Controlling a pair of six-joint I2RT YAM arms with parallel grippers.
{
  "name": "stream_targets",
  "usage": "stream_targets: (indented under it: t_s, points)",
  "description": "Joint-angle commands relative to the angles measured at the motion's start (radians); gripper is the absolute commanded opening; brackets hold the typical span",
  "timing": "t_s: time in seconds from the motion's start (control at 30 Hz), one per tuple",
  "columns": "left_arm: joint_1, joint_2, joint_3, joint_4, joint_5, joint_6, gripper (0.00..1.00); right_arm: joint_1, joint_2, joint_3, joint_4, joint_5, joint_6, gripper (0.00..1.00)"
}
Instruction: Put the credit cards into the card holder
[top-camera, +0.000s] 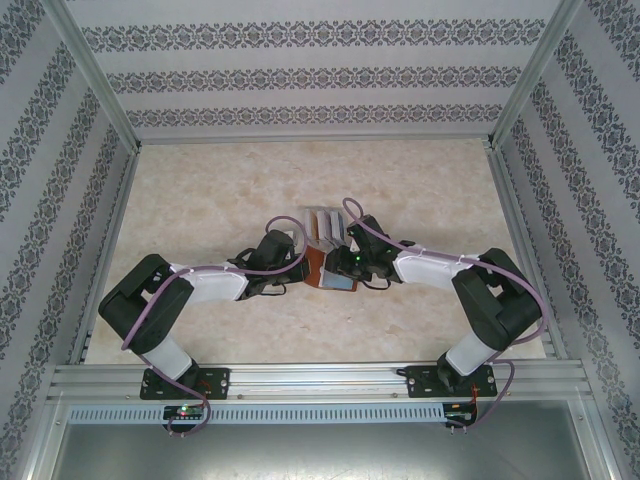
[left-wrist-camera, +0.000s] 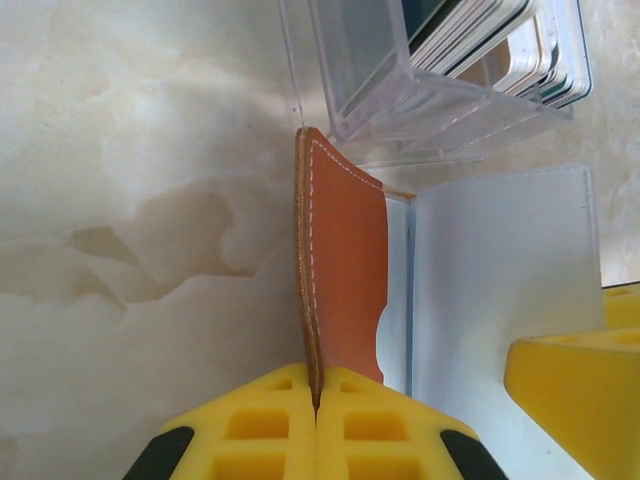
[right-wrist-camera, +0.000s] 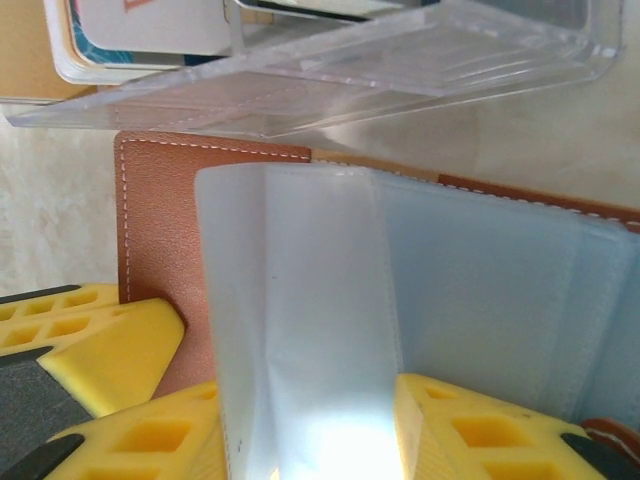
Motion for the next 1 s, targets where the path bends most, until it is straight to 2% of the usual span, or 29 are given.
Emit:
stream_targets:
  t_s: [0.0,0.17,0.73,0.97]
  points:
    - [0.007,0.025,0.014,0.003,0.025,-0.007,0.00,-0.005,-0.037,-0.016,0.036,-0.020,0.013,0.46]
    - [0.011,0.036,0.007,0.025,0.042,-0.017,0.00,-0.007,-0.043,-0.022,0.044,-0.021,0.016,0.52]
    - [0.043,0.100,-0.006,0.131,0.142,-0.067,0.00,-0.009,-0.013,0.002,0.091,-0.046,0.059,0.60]
    - [0.074,0.077,-0.033,0.153,0.155,-0.081,0.21,-0.013,-0.014,-0.005,0.054,0.001,0.067,0.61]
